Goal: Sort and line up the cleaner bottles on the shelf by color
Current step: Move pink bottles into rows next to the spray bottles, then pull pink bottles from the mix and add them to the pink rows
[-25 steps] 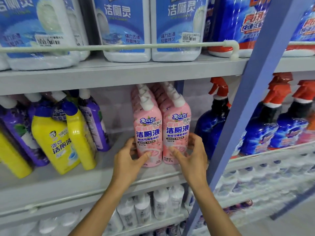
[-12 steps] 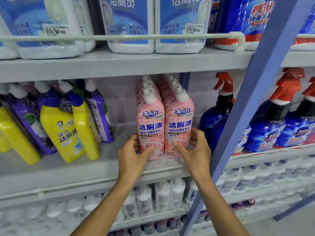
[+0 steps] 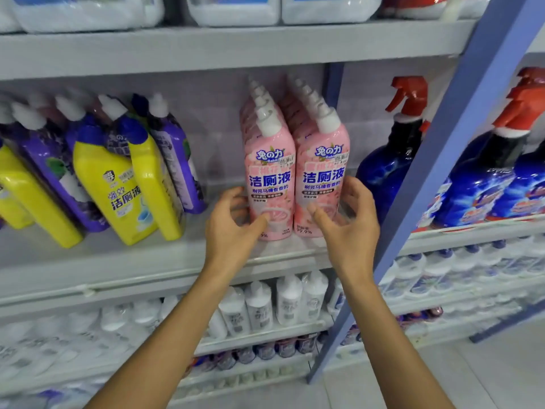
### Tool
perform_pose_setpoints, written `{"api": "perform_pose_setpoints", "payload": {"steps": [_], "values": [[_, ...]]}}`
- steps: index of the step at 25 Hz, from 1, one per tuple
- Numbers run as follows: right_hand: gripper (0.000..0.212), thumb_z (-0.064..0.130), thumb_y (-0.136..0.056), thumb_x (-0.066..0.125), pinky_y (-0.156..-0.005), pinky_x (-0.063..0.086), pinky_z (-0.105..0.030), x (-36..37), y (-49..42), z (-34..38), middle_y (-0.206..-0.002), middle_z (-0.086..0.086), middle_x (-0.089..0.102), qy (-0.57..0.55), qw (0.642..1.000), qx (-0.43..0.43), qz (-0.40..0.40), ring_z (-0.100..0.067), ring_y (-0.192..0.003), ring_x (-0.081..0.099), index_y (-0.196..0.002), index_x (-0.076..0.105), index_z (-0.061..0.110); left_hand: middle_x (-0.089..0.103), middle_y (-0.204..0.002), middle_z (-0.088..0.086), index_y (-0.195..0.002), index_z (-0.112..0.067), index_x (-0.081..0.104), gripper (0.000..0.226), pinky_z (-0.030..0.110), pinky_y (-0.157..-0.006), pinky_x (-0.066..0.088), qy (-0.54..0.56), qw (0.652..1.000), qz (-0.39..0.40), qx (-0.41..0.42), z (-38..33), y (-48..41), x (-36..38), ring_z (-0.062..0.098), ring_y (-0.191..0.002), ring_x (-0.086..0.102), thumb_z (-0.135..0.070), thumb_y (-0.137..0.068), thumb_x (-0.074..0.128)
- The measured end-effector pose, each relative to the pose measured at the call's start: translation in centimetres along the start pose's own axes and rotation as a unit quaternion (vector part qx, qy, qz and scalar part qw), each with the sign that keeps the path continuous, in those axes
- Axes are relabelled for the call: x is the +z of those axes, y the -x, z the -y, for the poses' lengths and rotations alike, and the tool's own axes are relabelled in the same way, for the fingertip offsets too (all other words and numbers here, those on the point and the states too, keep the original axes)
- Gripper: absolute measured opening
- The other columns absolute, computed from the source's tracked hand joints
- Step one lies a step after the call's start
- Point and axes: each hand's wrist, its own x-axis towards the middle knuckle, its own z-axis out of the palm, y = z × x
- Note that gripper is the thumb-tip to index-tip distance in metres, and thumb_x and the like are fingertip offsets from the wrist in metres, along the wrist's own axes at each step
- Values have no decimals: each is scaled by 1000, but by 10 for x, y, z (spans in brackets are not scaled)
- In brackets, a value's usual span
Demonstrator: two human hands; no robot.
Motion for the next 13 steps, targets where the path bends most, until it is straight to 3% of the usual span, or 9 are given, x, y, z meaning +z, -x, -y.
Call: {"api": "perform_pose_setpoints", "payload": {"steps": [3,8,13], "values": [[74,29,-84,86,-105,52,-43,12,36,21,-144,7,53,-42,999,-18,2,-13,-136,52,-147,48,23,67,-129,1,-135,-20,57,68,16,-88,57,36,999,11,-5,-6,13,-30,9,-116,68,-9,-77,90],[75,29,-83,85,-102,55,-35,75,79,44,-146,8,51,-82,992,-12,95,-13,-136,52,-149,49,24,64,-139,-3,-141,-24,56,76,31,-101,57,44,998,37,-17,3,23,-106,10,-130,62,-13,-74,91],[67,40,-82,81,-95,59,-39,168,104,87,-138,16,56,-109,971,-28,210,-10,-128,58,-143,54,31,67,-136,-4,-136,-24,60,71,44,-106,56,45,998,-23,-26,16,15,-215,13,-127,64,-11,-74,91]]}}
